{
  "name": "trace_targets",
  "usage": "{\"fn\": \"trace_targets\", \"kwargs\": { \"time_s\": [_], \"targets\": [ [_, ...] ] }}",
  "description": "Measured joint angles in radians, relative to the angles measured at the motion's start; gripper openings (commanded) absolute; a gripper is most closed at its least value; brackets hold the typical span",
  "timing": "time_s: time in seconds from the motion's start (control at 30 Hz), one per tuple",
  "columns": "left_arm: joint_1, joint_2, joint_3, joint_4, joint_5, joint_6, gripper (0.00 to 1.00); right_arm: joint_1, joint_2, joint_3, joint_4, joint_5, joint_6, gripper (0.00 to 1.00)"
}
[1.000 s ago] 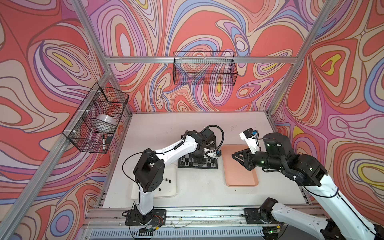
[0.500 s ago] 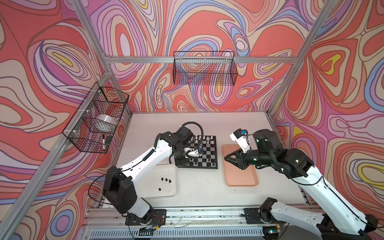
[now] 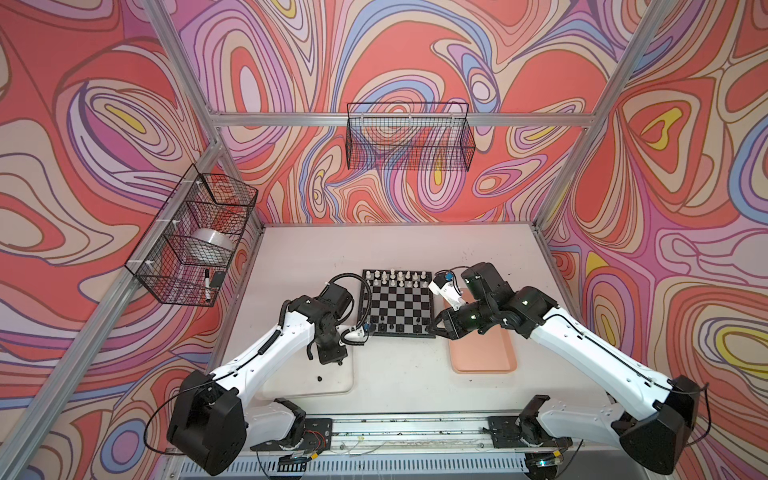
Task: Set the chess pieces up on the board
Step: 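Lower the open left gripper over the white tray while the right gripper nears the board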
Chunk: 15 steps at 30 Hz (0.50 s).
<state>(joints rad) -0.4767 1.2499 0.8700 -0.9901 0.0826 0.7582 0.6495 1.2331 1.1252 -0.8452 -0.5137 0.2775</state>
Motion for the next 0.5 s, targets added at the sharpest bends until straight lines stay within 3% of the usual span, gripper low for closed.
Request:
{"fn": "trace_targets", "kwargs": {
  "time_s": [0.5],
  "targets": [
    [0.001,0.045,-0.072,0.124,-0.004,0.009,0.39,0.000,0.018,-0.037,0.046,-0.003,-0.008,0.19]
  ]
}}
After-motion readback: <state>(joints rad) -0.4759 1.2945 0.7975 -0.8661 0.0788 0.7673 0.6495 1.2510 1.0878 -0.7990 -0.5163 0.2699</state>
